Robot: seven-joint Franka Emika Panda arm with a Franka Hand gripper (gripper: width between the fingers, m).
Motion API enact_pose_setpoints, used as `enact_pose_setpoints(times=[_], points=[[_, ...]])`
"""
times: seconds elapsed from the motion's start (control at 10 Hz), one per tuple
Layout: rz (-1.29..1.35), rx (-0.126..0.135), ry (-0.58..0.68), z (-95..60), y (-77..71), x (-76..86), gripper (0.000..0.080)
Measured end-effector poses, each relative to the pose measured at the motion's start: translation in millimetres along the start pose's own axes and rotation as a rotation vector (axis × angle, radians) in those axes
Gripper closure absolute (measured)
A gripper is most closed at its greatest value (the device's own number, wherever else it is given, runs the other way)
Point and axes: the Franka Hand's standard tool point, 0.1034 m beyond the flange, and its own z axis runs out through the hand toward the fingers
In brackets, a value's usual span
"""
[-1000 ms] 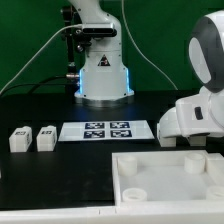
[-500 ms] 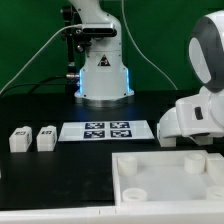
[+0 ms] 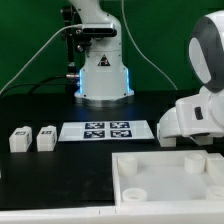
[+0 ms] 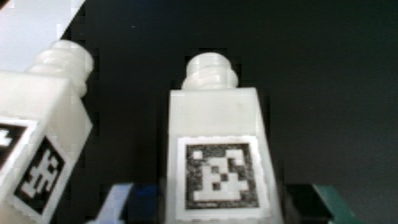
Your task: Assemble one leg
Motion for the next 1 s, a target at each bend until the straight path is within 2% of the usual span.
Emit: enact_pose_setpoints(times=[0.1,0.2,0.4,0.5,0.7,0.8,0.9,1.0], points=[[-0.004,0.0,0.006,-1.7,0.7,0.1,0.0508],[-0.013,0.004,0.039,-10.2,3.4,0.2,0.0508],[-0.04,0.002,0.057,-34.0,8.7,-13.6,0.0508],[-0.038,0.009,0.186,-56.2,11.8,-15.4,0.0506],[-0.095,-0.014,0.367,-95.1,32.0,-47.0,0.0506],[-0.106,-0.017,0.514,-124.4,44.5,-51.4,0.0506],[-0.115,-0.029,0.647,-140.5,50.6,-59.3,0.0506],[-0.11,-0.036,0.714,-143.4,54.5,-64.2,0.0506]])
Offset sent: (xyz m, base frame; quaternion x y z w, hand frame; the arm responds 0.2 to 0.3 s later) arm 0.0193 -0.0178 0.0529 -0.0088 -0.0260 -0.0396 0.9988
